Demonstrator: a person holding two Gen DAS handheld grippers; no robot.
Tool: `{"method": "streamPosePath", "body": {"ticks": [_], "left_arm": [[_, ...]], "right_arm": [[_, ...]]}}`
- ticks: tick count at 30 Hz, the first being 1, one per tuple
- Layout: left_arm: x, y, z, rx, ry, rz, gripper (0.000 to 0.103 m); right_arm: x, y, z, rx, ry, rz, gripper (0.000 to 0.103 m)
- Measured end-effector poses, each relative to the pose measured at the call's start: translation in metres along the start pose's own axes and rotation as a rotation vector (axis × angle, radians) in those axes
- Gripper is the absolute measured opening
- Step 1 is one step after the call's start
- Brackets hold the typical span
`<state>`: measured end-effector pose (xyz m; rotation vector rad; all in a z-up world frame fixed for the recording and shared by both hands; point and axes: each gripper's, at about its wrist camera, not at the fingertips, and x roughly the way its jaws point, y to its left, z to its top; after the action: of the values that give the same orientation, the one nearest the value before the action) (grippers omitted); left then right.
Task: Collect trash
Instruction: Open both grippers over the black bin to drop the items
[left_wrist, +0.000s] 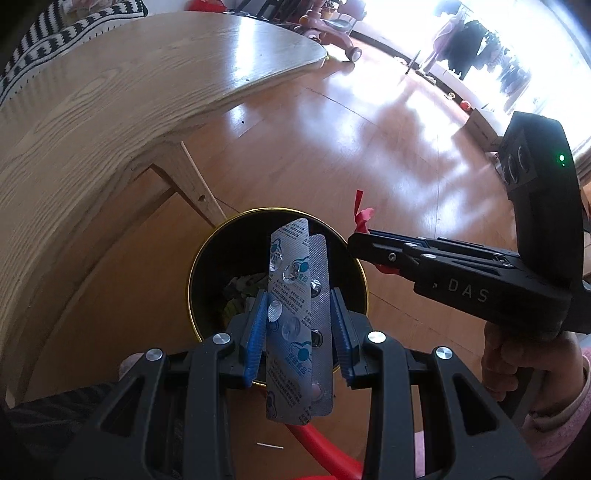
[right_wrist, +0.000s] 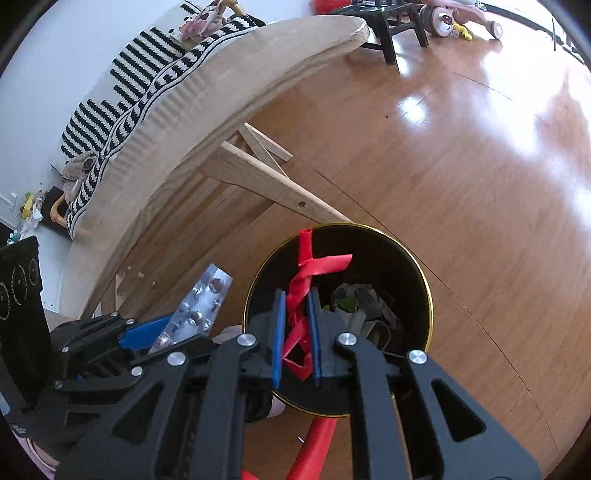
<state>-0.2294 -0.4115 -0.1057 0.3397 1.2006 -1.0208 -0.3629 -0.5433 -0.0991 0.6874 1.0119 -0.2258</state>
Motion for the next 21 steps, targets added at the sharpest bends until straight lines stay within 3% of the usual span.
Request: {"method": "streamPosePath", "body": {"ticks": [8,10,11,12,13,17,20,21], "left_arm": [[0.0,0.001,0.0,-0.007,-0.002,0.001,0.034],[0.003,0.001,0.001,-0.014,0.012,0.017,0.053],[0.004,0.001,0.001,-0.015,0.016,0.033,0.086],[0.003,0.001,0.002,-0.017,0.011,0.044,0.097],[0.001,0.002,0.003,-0.022,0.001,0.036,0.097],[-0.024,0.018,0.01,-0.124,-0.063,0.005,0.097],[-0.054,0.036,0.019,-0.15,-0.104,0.006,0.097],[-0.072,0.046,0.022,-0.16,-0.149,0.027,0.097]], "right_arm": [[0.005,0.002,0.001,-0.002,0.012,-0.006,0.012],[0.004,-0.002,0.004,0.013,0.007,-0.01,0.015],[0.001,-0.006,0.007,0.031,-0.002,-0.024,0.042],[-0.003,-0.009,0.009,0.049,-0.012,-0.035,0.066],[-0.01,-0.014,0.012,0.07,-0.045,-0.03,0.094],[-0.031,-0.022,0.026,0.106,-0.102,-0.001,0.097],[-0.04,-0.012,0.039,0.074,-0.182,-0.069,0.097],[-0.041,-0.006,0.044,0.055,-0.208,-0.092,0.097]]}}
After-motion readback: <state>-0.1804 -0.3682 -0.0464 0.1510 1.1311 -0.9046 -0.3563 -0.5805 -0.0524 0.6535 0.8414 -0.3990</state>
